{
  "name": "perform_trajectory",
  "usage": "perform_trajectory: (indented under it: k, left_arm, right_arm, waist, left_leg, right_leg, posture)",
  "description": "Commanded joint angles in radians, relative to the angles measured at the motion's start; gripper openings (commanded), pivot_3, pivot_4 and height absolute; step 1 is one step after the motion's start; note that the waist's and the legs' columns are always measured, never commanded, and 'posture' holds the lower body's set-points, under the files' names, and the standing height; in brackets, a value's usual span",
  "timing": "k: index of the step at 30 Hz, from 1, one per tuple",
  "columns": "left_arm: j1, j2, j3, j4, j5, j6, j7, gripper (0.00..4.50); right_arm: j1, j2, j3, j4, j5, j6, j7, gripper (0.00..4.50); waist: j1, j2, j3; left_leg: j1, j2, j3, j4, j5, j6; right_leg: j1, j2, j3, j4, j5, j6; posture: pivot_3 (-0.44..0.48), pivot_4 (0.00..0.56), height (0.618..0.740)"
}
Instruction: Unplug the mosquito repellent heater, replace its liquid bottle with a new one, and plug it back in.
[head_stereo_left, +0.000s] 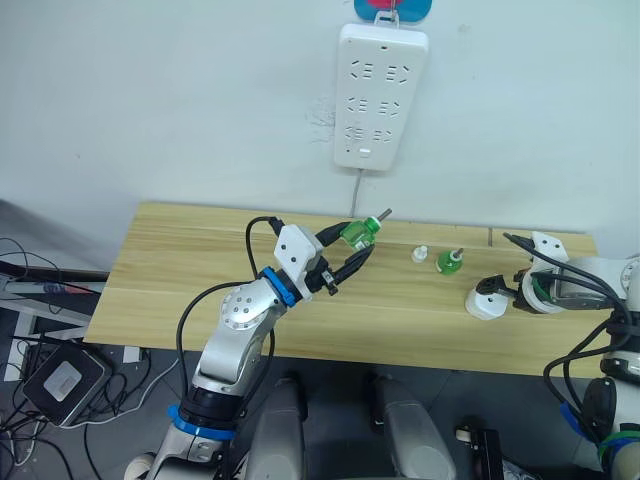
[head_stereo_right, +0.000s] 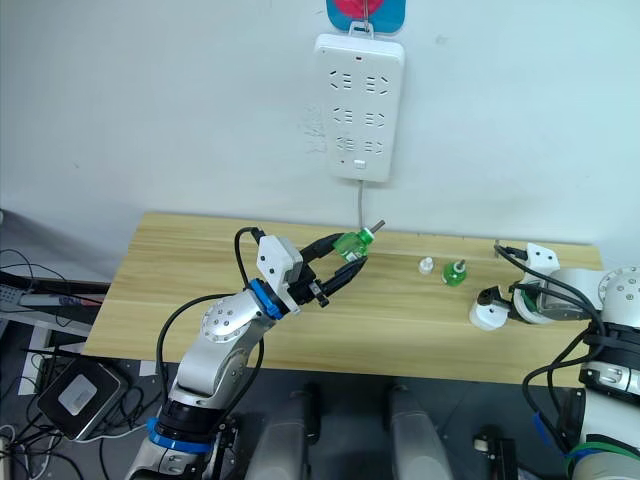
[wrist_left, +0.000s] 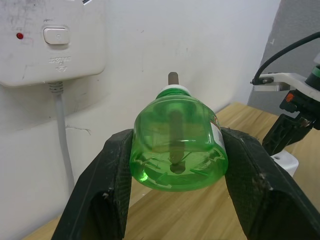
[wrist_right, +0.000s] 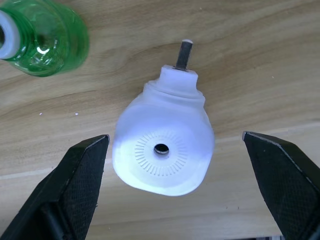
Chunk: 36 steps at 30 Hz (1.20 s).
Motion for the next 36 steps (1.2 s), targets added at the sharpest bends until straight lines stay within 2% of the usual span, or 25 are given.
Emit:
perform_trajectory:
  k: [1,9,14,36]
  left_arm:
    - [0.004,-0.004,-0.010,-0.026,-0.001,-0.022,-0.005,2.27]
    - [0.007,0.005,-0.006,-0.038,-0.005,-0.014,-0.006,2.27]
    - [0.007,0.006,-0.008,-0.047,-0.006,-0.006,-0.002,2.27]
    - [0.018,0.028,-0.005,-0.103,-0.012,0.046,0.003,2.27]
  right_arm:
    - [0.005,0.027,-0.068,0.014,0.072,0.008,-0.113,4.48]
    - [-0.004,0.096,-0.130,0.017,0.130,0.008,-0.249,4.48]
    - [0.011,0.097,-0.125,0.018,0.132,0.008,-0.257,4.48]
    - [-0.059,0.048,-0.031,0.135,-0.192,0.008,0.107,4.48]
  waist:
    - [0.000,0.000,0.000]
    - [0.000,0.000,0.000]
    - [0.001,0.000,0.000]
    - [0.001,0.000,0.000]
  left_leg:
    - [0.000,0.000,0.000,0.000,0.000,0.000]
    - [0.000,0.000,0.000,-0.002,0.000,0.000]
    - [0.000,0.000,0.000,-0.003,0.000,0.000]
    - [0.000,0.000,0.001,-0.005,0.000,0.000]
  right_leg:
    - [0.000,0.000,0.000,0.000,0.000,0.000]
    - [-0.001,0.000,0.000,-0.001,0.000,0.000]
    - [-0.001,0.000,0.000,-0.001,0.000,0.000]
    - [-0.002,0.000,0.000,-0.003,0.000,0.000]
  posture:
    - [0.028,0.366,0.740]
    - [0.036,0.371,0.740]
    - [0.039,0.373,0.740]
    - [0.061,0.389,0.740]
